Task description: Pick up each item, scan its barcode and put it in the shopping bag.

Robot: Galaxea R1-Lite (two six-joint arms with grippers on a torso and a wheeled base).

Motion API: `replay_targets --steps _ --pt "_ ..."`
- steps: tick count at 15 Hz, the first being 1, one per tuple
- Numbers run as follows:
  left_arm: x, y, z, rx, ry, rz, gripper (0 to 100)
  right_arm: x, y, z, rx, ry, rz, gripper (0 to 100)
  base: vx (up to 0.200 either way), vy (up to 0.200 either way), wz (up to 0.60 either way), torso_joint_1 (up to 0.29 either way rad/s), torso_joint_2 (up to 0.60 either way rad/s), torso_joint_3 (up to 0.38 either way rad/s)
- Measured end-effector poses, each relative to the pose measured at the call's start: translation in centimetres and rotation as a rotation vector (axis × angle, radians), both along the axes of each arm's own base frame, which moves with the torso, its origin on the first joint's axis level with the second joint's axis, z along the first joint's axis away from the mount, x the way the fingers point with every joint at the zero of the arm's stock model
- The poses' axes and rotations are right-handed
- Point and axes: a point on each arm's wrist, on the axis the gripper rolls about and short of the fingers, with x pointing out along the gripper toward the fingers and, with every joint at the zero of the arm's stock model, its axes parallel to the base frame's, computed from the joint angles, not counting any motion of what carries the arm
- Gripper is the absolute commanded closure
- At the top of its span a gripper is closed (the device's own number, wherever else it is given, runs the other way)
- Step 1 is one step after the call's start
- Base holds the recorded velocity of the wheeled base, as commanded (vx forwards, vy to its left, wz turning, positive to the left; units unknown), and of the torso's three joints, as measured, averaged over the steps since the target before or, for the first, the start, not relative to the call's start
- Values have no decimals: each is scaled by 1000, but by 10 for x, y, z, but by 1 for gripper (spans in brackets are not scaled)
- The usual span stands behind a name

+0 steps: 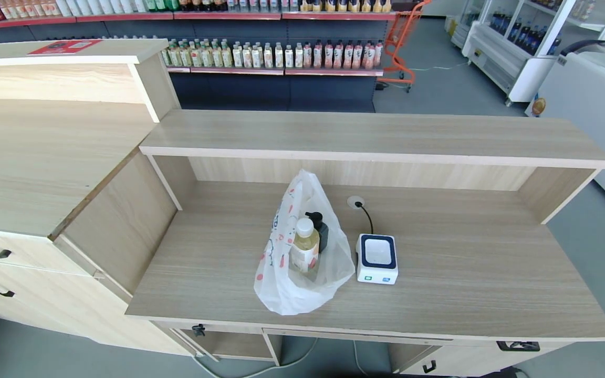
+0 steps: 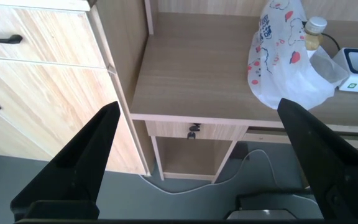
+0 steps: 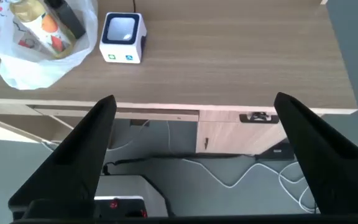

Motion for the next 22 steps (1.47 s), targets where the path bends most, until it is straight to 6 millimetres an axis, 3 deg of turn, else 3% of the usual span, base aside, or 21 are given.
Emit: replay_targets --steps 11,12,20,22 --pt "0 0 0 0 0 0 0 -10 0 -10 -5 -114 8 0 0 0 0 0 0 0" --pt "0 0 0 -1 0 -1 0 -10 0 -10 0 -114 7 100 0 0 0 0 0 0" --pt "0 0 0 -1 0 0 0 -10 0 -10 -1 -113 7 100 0 0 0 0 0 0" --pt "0 0 0 1 0 -1 0 -10 0 -10 -1 -113 7 100 200 -200 0 0 0 2"
